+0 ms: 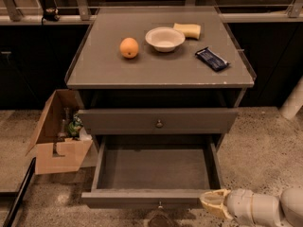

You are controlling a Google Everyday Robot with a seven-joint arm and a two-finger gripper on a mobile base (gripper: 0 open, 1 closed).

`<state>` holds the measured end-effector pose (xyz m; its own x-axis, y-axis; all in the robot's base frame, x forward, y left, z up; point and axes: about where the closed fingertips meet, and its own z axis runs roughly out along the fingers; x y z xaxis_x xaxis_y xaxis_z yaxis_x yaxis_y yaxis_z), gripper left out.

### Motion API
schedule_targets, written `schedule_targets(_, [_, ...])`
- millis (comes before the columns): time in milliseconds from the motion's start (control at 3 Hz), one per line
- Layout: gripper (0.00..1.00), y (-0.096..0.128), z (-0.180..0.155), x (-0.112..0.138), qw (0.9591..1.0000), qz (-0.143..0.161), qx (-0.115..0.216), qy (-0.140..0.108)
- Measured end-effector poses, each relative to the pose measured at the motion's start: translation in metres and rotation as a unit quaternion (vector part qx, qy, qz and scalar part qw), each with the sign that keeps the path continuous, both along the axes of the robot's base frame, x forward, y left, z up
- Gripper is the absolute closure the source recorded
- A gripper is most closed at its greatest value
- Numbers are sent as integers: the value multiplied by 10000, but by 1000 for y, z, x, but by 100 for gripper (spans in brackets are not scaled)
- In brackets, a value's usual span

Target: Close middle drawer

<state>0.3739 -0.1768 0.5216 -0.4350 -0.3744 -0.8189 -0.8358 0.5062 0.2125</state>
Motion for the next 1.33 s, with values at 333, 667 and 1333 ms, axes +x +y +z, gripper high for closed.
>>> schedule_targets(333, [100,-2,-23,-3,9997,-46,94,212])
schedule_targets(667, [100,-1,-46,-5,9979,124,225,595])
schedule_targets(1333, [100,3,-53,-6,9976,67,240,645])
